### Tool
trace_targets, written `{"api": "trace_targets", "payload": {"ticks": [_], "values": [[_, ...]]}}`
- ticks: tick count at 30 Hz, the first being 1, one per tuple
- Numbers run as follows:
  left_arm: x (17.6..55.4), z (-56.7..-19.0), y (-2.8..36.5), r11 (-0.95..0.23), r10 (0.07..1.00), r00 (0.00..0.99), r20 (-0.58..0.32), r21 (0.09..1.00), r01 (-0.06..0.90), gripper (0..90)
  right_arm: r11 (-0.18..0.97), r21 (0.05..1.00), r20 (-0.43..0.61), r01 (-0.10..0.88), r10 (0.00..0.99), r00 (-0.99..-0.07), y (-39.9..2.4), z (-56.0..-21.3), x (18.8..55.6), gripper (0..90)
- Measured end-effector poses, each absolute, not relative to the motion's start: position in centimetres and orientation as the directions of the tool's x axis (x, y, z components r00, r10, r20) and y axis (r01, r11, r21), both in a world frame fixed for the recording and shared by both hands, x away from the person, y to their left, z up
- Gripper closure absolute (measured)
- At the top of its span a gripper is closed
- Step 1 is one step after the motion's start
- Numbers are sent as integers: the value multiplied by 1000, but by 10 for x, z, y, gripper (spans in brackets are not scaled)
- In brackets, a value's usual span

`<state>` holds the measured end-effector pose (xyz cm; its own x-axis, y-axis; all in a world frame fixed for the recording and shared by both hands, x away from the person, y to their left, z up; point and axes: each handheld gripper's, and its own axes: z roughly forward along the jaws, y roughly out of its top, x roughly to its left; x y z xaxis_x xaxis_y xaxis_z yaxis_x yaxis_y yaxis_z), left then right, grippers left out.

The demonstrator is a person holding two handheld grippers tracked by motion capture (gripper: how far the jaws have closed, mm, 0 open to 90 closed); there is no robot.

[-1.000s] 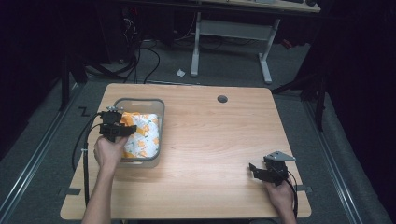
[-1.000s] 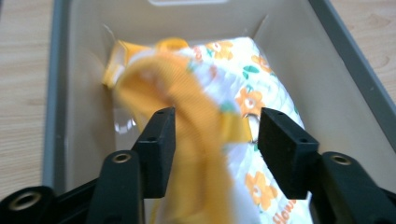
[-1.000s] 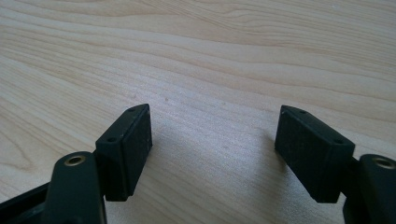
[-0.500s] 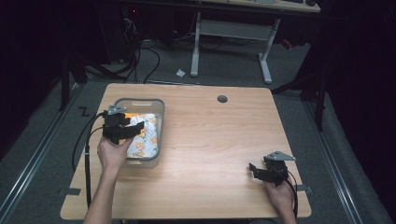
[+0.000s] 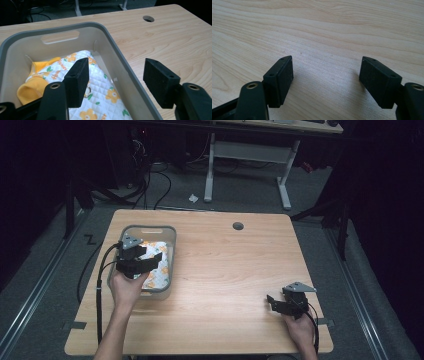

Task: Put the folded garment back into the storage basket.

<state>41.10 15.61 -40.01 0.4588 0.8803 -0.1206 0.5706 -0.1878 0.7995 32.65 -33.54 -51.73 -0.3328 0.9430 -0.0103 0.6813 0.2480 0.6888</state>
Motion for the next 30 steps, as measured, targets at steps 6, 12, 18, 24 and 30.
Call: {"api": "trace_targets", "payload": {"ticks": [6, 12, 18, 24, 30], "values": [[406, -401, 150, -191, 870, 476, -125, 806, 561, 377, 246, 689, -8, 682, 944, -331, -335, -517, 326, 275], [401, -402, 140, -197, 856, 500, -132, 811, 551, 373, 247, 689, -9, 682, 943, -332, -335, -517, 326, 275], [397, -406, 129, -206, 841, 523, -139, 812, 547, 371, 245, 689, -8, 682, 944, -331, -335, -517, 326, 276], [395, -405, 125, -199, 832, 534, -150, 817, 541, 369, 245, 689, -8, 682, 944, -331, -335, -517, 326, 275], [391, -407, 116, -215, 814, 560, -153, 816, 536, 366, 246, 688, -9, 682, 943, -332, -335, -517, 326, 276]]}}
